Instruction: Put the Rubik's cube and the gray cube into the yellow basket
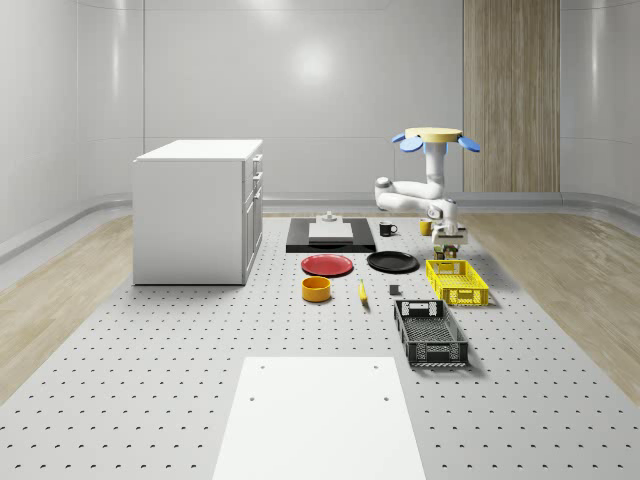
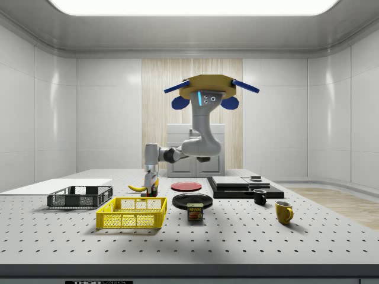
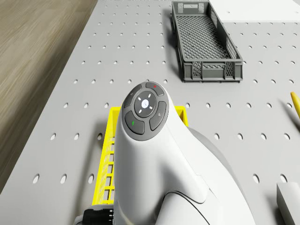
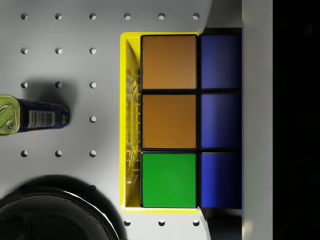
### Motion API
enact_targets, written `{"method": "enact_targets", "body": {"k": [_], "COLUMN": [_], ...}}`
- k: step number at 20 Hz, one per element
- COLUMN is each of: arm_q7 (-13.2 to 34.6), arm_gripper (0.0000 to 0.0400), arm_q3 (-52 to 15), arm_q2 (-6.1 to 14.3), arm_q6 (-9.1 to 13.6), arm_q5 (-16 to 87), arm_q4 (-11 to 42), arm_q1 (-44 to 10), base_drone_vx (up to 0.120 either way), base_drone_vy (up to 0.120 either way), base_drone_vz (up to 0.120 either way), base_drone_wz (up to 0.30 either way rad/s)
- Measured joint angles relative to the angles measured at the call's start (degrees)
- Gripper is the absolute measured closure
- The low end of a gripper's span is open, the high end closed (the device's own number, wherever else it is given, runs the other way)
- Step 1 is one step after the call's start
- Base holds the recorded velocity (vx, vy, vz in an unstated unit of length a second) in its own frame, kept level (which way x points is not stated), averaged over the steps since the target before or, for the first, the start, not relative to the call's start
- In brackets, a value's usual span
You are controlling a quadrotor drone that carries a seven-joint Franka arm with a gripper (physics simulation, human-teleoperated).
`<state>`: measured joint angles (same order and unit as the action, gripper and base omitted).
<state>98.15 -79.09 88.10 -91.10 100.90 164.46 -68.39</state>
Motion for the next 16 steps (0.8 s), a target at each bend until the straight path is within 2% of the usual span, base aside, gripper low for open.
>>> {"method": "enact_targets", "body": {"k": [12, 16], "arm_q7": [0.0, 0.0], "arm_gripper": [0.0075, 0.0075], "arm_q3": [8.6, 10.5], "arm_q2": [0.5, 0.4], "arm_q6": [-3.4, -4.0], "arm_q5": [8.1, 9.9], "arm_q4": [-2.0, -2.6], "arm_q1": [-1.3, -1.6], "base_drone_vx": [0.0, 0.1], "base_drone_vy": [0.0, 0.0], "base_drone_vz": [0.0, 0.0], "base_drone_wz": [0.0, 0.0]}}
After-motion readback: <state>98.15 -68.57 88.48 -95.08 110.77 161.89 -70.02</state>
